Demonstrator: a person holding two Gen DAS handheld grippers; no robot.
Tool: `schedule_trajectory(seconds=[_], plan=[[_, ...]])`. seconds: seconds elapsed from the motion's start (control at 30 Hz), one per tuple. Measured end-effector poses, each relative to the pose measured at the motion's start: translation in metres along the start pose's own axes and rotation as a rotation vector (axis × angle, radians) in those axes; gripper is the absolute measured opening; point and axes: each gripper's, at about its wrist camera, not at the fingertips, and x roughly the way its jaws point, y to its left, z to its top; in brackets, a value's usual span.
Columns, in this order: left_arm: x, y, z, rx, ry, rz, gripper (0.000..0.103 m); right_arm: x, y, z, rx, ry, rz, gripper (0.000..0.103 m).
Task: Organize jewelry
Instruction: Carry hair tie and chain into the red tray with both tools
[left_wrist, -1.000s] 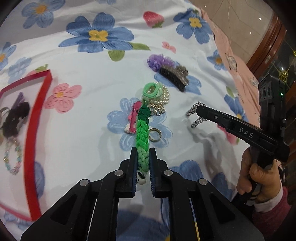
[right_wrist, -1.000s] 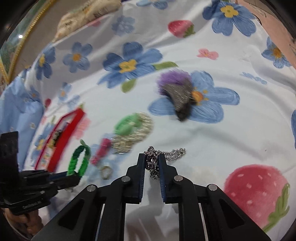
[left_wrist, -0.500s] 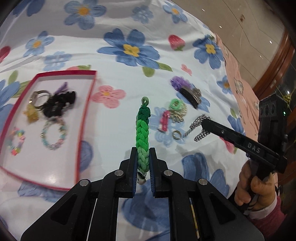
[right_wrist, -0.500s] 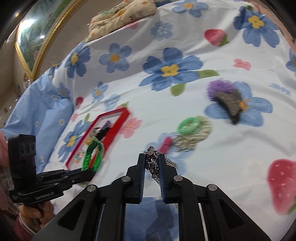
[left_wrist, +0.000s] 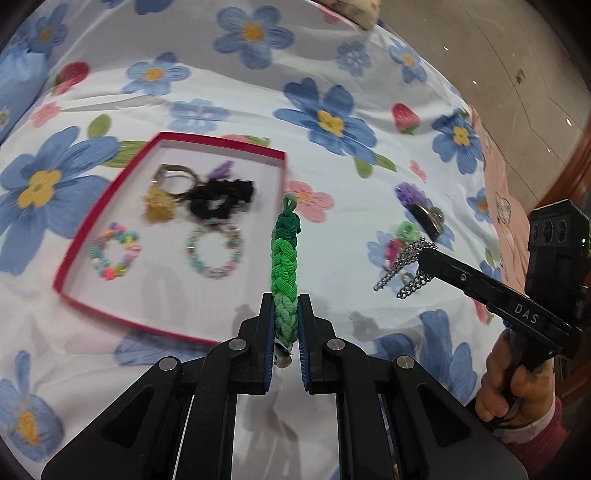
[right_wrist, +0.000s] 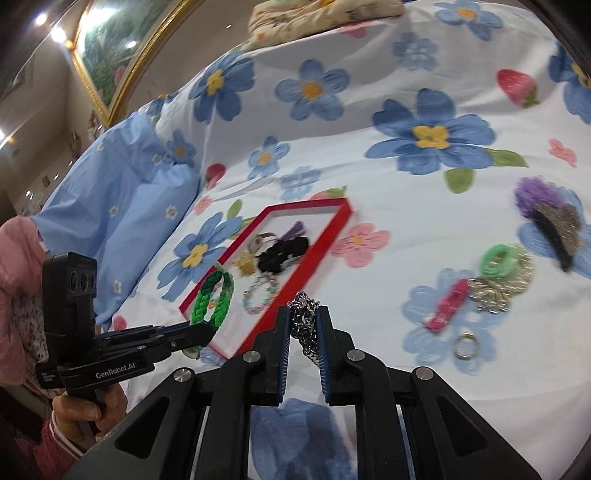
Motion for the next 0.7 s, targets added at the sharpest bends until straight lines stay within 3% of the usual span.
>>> schedule_trajectory(seconds=[0.3,0.7], plan=[[-0.012,0.047,0.003,-0.085,-0.014,0.029,0.010,0.032,0.031,0.007,-0.032,0.036,0.067,0.014],[0.000,0.085,0.015,-0.134,0.013,0.071,0.010,0.079,0.061,0.021,-0.048,0.081,0.137,0.014]])
